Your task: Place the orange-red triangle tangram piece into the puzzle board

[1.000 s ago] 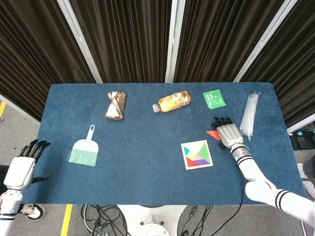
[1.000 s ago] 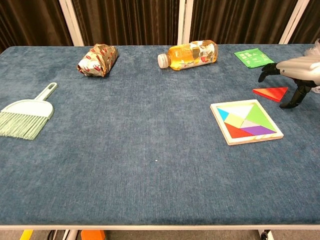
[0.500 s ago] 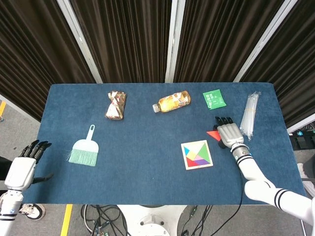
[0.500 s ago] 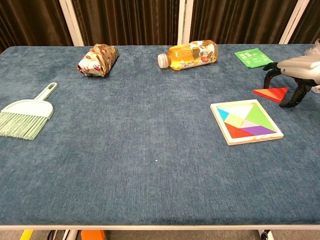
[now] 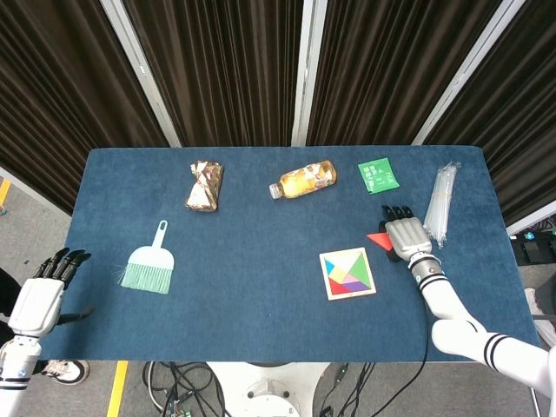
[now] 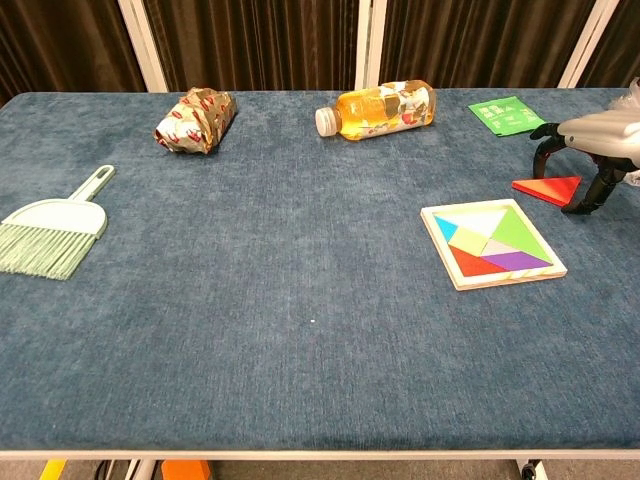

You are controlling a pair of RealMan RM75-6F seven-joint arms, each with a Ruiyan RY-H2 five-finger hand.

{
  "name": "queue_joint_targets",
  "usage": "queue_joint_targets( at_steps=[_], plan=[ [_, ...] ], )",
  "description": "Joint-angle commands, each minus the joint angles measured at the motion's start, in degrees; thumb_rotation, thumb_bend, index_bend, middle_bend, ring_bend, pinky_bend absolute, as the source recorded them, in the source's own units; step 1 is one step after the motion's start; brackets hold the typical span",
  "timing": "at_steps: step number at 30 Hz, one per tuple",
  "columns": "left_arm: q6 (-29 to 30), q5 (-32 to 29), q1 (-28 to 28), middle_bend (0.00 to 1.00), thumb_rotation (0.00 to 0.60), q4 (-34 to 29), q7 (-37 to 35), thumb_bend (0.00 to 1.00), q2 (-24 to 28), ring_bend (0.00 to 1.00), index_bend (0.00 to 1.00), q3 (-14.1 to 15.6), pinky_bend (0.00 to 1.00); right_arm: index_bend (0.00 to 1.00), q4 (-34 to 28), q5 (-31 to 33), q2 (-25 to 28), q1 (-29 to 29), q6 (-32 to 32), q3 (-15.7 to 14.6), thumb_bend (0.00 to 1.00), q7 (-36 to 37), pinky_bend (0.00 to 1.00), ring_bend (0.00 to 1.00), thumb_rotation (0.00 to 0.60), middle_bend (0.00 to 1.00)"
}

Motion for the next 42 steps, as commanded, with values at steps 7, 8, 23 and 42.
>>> queue_joint_targets(
  at_steps=[7,8,23,42],
  plan=[
    [0.06,-0.02,0.02,0.12,0.6,0.06,-0.13,0.0,-0.03,0.05,0.16,-0.04,0.17,0.46,-3.75,-2.14,2.2,-0.41,1.61,0.36,0.21,1.9,0.0,0.0,0.6,0.0],
    [0.08,0.01,0.03,0.12,0.6,0.08,-0.15,0.0,-0.06,0.05,0.16,-0.03,0.17,0.47,-4.52,-2.4,2.52,-0.43,1.79,0.37,0.22,1.98,0.0,0.0,0.6,0.0],
    [0.43,-0.13,0.38,0.12,0.6,1.59,-2.25,0.0,-0.37,0.05,0.16,0.01,0.17,0.51,-17.94,-0.39,4.15,2.33,4.97,-0.13,0.23,-5.12,0.0,0.0,0.6,0.0],
    [0.46,-0.18,0.61,0.12,0.6,3.8,-5.48,0.0,-0.89,0.05,0.16,0.11,0.17,0.53,-19.56,8.17,-0.68,5.01,8.81,-2.2,0.23,-11.73,0.0,0.0,0.6,0.0]
  ],
)
